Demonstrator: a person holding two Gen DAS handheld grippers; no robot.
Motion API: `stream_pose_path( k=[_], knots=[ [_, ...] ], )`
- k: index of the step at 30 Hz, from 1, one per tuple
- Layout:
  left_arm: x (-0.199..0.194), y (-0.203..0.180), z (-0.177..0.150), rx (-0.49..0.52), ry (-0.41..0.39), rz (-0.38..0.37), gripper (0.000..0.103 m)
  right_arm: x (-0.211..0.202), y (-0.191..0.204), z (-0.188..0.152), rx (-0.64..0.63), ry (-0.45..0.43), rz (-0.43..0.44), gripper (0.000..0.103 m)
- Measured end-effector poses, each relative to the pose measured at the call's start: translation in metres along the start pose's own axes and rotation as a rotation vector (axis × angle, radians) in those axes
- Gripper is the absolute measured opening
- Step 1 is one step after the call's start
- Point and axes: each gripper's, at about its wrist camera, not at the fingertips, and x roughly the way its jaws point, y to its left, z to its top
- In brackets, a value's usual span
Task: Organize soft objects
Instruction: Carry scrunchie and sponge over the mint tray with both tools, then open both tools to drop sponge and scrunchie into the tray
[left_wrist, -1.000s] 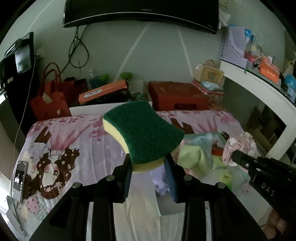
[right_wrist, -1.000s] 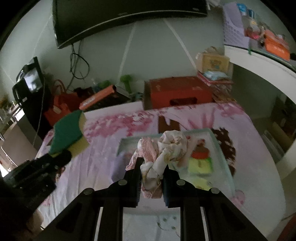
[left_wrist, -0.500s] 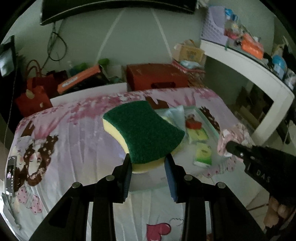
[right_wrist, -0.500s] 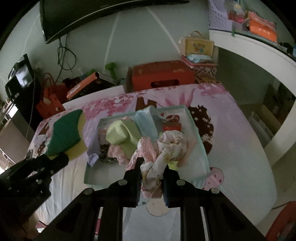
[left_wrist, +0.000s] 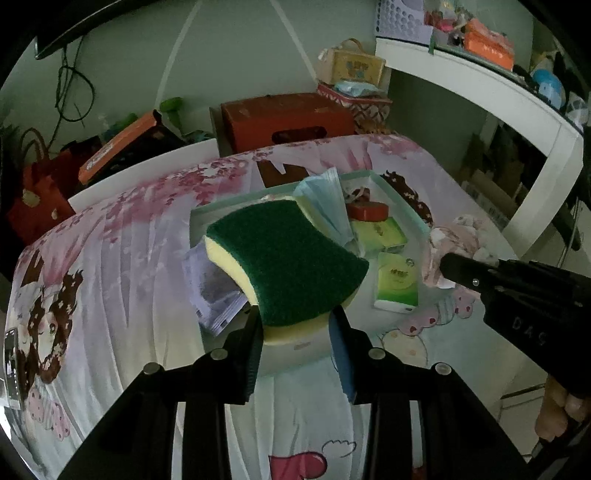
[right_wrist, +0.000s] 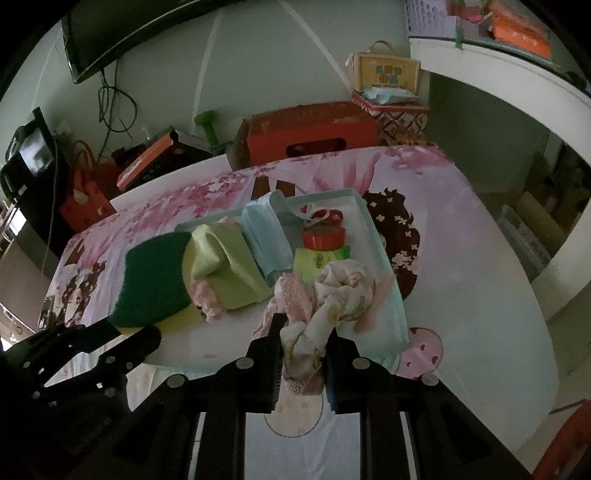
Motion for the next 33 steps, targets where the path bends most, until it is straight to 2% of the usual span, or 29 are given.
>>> stream_pose_path(
  k=[17, 20, 24, 33],
  knots=[
    [0.039, -0.019, 0.013, 0.085, 0.039, 0.002, 0.038, 0.036, -0.010, 0.008, 0.012, 0.020, 0.010, 0.023],
    [0.045, -0.020, 0.012, 0.090, 0.057, 0.003, 0.041, 0.038, -0.010, 0.008, 0.009, 0.024, 0.010, 0.023],
    [0.049, -0.021, 0.010, 0.098, 0.084, 0.011, 0.053, 0.040, -0.009, 0.008, 0.003, 0.031, 0.003, 0.023],
    [0.042, -0.020, 0.012, 0.103, 0.118, 0.025, 0.054, 0.041, -0.007, 0.006, -0.006, 0.044, -0.010, 0.027]
  ],
)
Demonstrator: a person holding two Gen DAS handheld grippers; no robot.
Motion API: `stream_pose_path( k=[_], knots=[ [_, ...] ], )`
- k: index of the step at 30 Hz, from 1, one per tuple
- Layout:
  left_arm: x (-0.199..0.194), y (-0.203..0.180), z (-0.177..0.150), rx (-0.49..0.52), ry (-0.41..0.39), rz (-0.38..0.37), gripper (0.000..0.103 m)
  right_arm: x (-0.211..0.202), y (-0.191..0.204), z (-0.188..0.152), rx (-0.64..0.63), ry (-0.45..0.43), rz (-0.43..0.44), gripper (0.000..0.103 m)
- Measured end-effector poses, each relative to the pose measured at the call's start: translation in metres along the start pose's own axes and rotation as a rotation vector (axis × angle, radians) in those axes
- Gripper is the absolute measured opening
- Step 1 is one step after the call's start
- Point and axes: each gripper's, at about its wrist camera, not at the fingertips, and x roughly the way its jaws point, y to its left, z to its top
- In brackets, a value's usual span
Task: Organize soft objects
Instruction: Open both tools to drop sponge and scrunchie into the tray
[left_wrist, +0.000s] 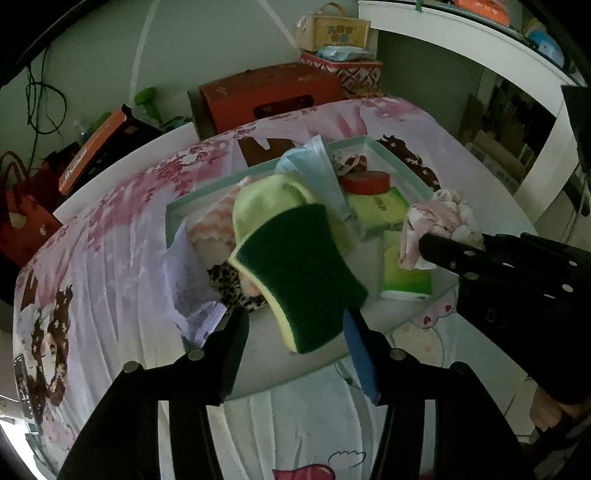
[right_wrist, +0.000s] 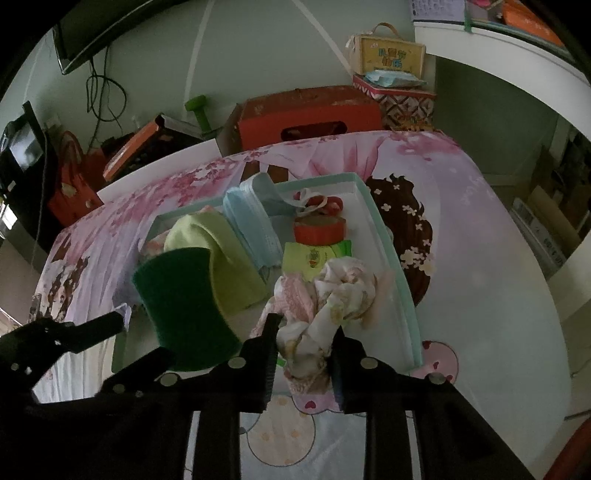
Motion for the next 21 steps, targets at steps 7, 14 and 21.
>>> stream_pose_path(
  k=[7, 14, 21],
  knots=[
    [-0.012, 0.007, 0.000, -0.015, 0.006, 0.009, 0.055, 0.001, 0.000, -0.001, -0.006, 0.014, -0.009, 0.040],
    [-0.028, 0.014, 0.001, -0.038, -0.014, 0.026, 0.071, -0.004, 0.007, -0.004, -0.038, 0.021, -0.013, 0.067],
    [-0.039, 0.035, -0.004, -0.110, -0.033, 0.073, 0.080, -0.012, 0.018, -0.009, -0.071, 0.027, -0.023, 0.080]
  ],
)
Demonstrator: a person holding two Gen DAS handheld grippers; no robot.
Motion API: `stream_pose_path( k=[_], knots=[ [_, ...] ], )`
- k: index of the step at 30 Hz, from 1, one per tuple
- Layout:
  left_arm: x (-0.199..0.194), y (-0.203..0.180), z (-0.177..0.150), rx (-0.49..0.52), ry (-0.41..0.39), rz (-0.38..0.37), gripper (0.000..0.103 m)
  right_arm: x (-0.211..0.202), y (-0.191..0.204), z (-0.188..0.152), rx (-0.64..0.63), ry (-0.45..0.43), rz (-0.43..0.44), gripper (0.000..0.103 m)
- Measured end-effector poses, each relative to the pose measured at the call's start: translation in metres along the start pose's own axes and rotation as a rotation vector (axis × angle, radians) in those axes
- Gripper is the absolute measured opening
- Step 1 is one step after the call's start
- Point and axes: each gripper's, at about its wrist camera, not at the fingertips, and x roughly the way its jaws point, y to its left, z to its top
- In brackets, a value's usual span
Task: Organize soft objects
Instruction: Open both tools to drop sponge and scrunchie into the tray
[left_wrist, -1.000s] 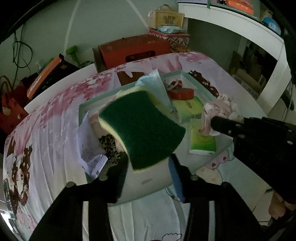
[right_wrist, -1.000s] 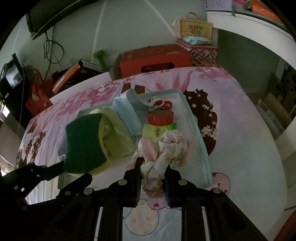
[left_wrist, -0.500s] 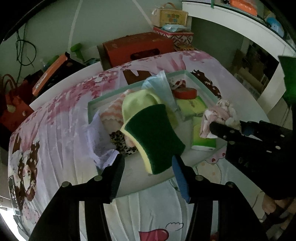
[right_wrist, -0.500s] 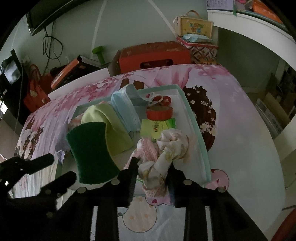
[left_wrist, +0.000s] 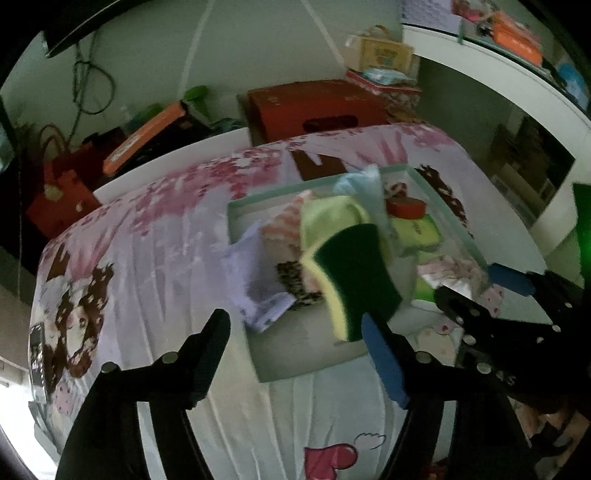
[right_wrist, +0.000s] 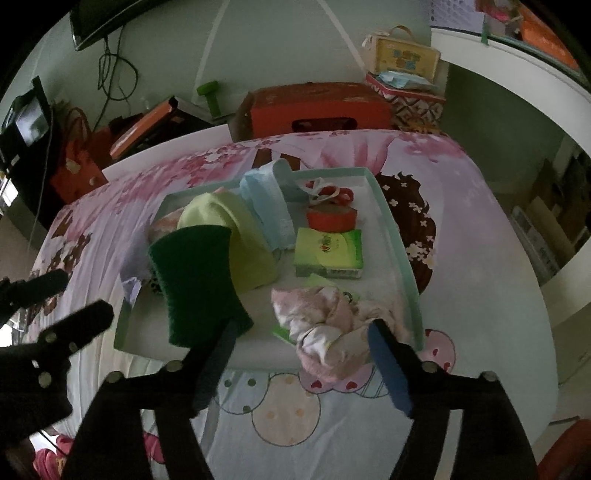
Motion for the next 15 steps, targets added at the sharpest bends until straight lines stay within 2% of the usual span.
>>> stream_pose_path(
  k=[3, 5, 7, 15],
  knots=[
    [-0.004, 0.012, -0.005, -0.037, -0.004, 0.026, 0.082, -0.004, 0.006, -0.003, -0.017, 0.001, -0.002, 0.088],
    [-0.005, 0.021, -0.008, -0.068, 0.000, 0.039, 0.093, -0.007, 0.011, -0.005, -0.029, 0.002, -0.005, 0.098],
    [-0.004, 0.030, -0.012, -0.100, 0.011, 0.052, 0.097, -0.009, 0.015, -0.007, -0.043, 0.005, -0.008, 0.103],
    [-0.013, 0.059, -0.034, -0.198, 0.009, 0.086, 0.101, -0.022, 0.037, -0.021, -0.083, 0.010, -0.001, 0.103]
  ],
)
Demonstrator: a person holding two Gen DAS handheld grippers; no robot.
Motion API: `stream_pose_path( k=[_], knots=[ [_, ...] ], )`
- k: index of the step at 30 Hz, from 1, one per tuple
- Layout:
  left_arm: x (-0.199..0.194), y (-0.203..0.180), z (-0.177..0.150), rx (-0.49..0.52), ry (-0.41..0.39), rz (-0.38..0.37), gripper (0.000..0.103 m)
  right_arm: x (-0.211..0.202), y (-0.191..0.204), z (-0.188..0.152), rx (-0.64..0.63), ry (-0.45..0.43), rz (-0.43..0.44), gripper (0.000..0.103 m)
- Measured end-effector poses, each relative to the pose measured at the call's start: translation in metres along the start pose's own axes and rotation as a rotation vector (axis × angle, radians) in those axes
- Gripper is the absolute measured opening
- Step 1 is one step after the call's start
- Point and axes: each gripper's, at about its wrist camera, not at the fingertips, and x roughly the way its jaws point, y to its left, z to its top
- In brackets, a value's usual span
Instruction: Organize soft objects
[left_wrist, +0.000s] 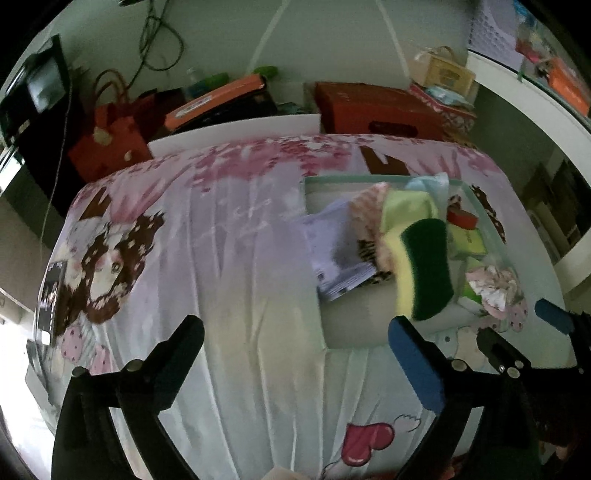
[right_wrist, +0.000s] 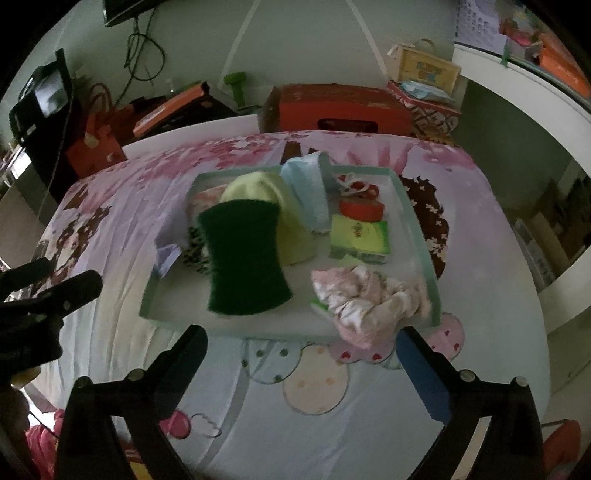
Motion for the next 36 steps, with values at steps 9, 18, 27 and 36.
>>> stream_pose_path(
  k=[9, 18, 27, 36],
  knots=[
    [-0.002, 0.027, -0.027, -0.058, 0.011, 0.004, 0.101, -0.007, 0.031, -0.019, -0.024, 0.008, 0.039, 0.103],
    [0.004, 0.051, -0.057, -0.089, 0.024, -0.017, 0.101, 0.003, 0.050, -0.038, 0.004, 0.030, 0.079, 0.103],
    [0.019, 0.072, -0.079, -0.102, 0.035, 0.058, 0.101, 0.018, 0.065, -0.051, 0.009, 0.049, 0.077, 0.103],
    [0.031, 0.075, -0.092, -0.093, 0.031, 0.094, 0.101, 0.030, 0.071, -0.060, 0.022, 0.046, 0.063, 0.103]
  ],
)
